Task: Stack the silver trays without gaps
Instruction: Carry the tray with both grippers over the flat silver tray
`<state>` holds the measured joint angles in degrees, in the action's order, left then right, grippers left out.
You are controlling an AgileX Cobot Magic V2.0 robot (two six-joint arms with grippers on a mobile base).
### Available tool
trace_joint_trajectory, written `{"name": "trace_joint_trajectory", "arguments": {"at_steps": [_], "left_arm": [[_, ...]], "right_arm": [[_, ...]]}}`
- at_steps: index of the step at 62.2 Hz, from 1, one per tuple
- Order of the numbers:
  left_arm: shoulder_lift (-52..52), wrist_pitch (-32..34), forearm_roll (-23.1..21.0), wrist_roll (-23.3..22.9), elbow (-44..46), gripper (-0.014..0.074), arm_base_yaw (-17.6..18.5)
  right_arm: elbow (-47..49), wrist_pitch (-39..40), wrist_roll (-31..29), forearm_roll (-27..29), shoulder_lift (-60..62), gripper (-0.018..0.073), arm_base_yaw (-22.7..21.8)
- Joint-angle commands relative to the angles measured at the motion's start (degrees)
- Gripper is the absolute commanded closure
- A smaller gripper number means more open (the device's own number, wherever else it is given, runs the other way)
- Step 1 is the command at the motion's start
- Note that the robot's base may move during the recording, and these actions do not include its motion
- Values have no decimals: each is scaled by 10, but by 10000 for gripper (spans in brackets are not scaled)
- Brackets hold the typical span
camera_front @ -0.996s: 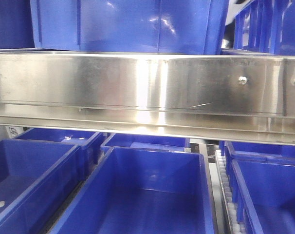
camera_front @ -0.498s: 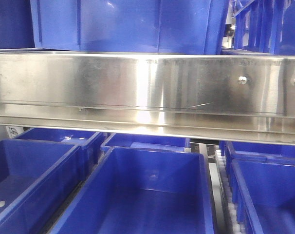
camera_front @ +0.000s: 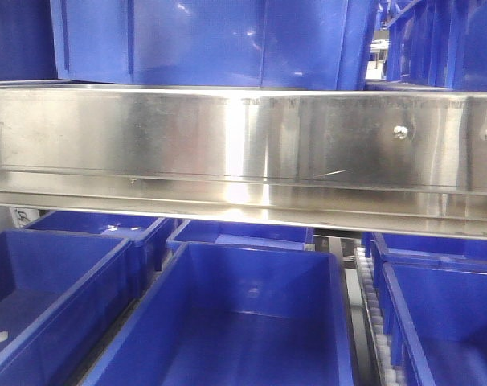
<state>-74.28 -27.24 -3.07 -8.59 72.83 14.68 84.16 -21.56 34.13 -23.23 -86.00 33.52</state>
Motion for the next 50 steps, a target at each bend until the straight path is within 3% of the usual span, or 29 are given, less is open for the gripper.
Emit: {"name": "trace_joint_trajectory", "arguments": {"at_steps": [1, 10, 17, 24, 33, 50], "left_arm": [[4, 48, -20, 4, 4, 606, 5], [4, 76, -15, 4, 4, 606, 5], [0, 73, 1, 4, 4, 606, 3], [-18, 66, 9, 4, 4, 606, -17], [-47, 45, 9, 4, 4, 606, -41], [-105, 18, 9, 4, 4, 606, -61]], "right_arm": [[4, 60, -2, 15, 9, 627, 9], [4, 57, -2, 16, 9, 627, 9], [4, 10, -2, 29, 9, 627, 9], [4, -65, -2, 65, -6, 627, 9], [4, -97, -2, 135, -39, 627, 10], [4, -137, -2, 139, -80, 627, 10]]}}
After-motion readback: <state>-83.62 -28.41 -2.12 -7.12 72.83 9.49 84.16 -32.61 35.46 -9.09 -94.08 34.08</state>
